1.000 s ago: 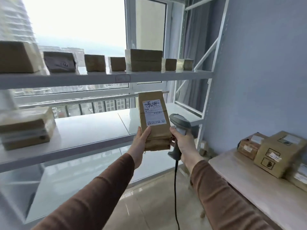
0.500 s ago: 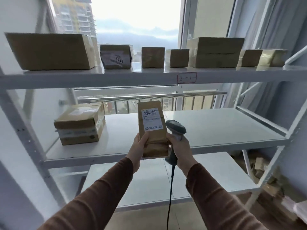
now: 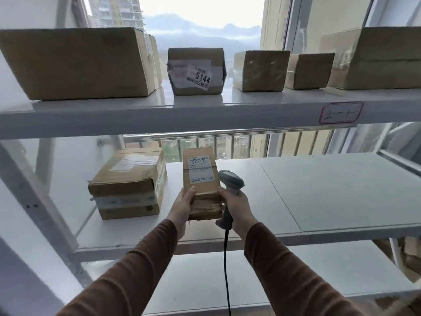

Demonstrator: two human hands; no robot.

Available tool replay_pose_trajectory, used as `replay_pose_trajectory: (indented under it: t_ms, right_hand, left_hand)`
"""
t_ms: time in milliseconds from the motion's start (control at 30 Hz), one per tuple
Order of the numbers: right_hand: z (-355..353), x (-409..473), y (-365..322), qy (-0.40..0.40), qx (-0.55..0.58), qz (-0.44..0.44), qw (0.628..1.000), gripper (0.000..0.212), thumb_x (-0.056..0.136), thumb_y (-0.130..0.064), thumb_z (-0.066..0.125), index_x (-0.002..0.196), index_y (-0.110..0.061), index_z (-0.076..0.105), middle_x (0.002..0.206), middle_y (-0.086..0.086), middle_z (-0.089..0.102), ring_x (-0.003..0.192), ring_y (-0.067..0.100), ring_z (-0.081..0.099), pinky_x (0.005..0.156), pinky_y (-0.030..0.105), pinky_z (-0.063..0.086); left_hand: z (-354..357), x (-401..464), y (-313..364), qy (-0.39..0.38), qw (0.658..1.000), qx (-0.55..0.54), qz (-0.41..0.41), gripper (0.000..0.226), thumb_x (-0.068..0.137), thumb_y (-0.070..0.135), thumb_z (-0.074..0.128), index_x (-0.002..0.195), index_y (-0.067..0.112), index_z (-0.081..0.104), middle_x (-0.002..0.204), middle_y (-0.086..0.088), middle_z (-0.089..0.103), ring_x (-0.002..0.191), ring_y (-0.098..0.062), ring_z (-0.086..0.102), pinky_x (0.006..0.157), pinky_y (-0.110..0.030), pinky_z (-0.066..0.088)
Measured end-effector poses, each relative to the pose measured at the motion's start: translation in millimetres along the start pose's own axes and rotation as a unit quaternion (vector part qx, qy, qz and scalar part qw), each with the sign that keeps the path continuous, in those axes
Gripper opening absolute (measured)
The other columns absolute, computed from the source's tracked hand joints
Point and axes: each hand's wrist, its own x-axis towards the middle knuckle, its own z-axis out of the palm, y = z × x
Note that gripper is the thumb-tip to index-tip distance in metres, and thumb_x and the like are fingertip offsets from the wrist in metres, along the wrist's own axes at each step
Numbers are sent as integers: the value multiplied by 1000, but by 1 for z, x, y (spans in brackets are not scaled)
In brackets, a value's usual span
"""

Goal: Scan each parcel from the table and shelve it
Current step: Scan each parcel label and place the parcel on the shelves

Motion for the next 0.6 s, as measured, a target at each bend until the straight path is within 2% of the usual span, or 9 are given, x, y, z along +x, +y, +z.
replay_pose_trajectory:
  t_ms: [67,200,233,300,367,600]
  right_hand:
    - [19,19,6,10,-2,12,1000,22,94,-29,71,108,-13,72,87,11,76,66,32,70,59,46,53]
    - [51,54,17,31,8,13,999,22,94,-24,71,110,-9,72,89,14,77,69,33,71,68,51,55]
    - [57,61,20,35,12,10,999,22,95,-21,70,112,-7,72,93,16,78,72,33,72,71,52,57]
    - [66,73,24,43,25,2,999,23,96,-14,69,115,-2,72,102,20,78,79,35,74,79,53,60]
    - [72,83,27,48,29,1,998,24,97,-11,67,118,-1,71,107,22,77,86,36,74,87,53,62]
    - [79,100,38,78,18,7,997,24,96,-9,68,119,1,70,111,25,76,99,42,74,94,58,58]
  left_hand:
    - [-16,22,-2,7,1000,6,-12,38,105,42,54,131,15,60,94,3,80,80,-16,76,78,-33,56]
    - [-42,63,-3,-3,999,-3,-35,46,104,42,55,139,12,56,114,-10,76,89,-21,75,76,-31,58]
    - [-47,73,-5,-2,999,-4,-40,50,104,42,55,143,10,53,116,-11,74,94,-24,74,78,-33,58]
    - [-53,90,-8,-2,999,-4,-47,59,104,42,56,151,9,45,132,-16,68,113,-32,70,97,-41,56]
    - [-58,103,-12,-6,999,-5,-52,61,104,42,56,155,10,42,141,-16,63,125,-34,64,113,-50,47]
    - [-63,116,-17,-14,997,-7,-69,54,106,42,52,153,15,46,145,-10,62,132,-30,59,118,-51,41]
